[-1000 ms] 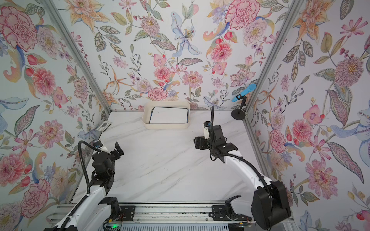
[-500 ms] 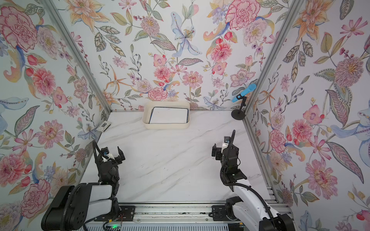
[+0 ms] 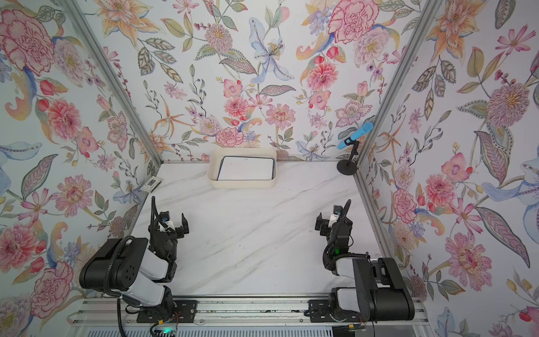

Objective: Put the whiteboard into the storage box
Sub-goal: Reset both arms

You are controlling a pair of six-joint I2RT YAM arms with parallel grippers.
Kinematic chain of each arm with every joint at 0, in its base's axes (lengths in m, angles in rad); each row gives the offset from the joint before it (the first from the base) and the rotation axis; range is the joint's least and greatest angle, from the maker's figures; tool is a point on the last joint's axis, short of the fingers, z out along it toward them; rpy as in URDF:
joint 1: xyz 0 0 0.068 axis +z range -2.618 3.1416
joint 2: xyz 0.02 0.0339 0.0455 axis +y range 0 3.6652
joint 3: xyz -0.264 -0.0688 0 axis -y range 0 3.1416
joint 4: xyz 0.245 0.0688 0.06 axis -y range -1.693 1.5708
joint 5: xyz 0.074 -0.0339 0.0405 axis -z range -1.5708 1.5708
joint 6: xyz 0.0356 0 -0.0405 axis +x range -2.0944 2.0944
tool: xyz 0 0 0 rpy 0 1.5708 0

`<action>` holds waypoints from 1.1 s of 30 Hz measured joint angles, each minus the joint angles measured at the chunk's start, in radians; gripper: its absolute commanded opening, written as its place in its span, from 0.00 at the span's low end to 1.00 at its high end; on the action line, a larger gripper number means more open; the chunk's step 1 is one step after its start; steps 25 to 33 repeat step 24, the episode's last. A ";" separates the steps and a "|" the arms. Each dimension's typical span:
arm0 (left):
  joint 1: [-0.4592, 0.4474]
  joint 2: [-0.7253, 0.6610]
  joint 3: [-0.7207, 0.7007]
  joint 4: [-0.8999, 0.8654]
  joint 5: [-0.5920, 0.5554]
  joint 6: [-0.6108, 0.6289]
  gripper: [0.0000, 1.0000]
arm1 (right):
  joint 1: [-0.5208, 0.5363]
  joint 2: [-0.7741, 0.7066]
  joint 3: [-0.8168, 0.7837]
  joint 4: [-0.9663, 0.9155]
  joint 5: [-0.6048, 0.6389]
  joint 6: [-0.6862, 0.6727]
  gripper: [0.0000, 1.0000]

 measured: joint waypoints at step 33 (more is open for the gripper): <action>-0.006 0.000 0.121 -0.073 -0.010 0.028 1.00 | 0.011 0.178 0.116 0.085 -0.068 -0.057 1.00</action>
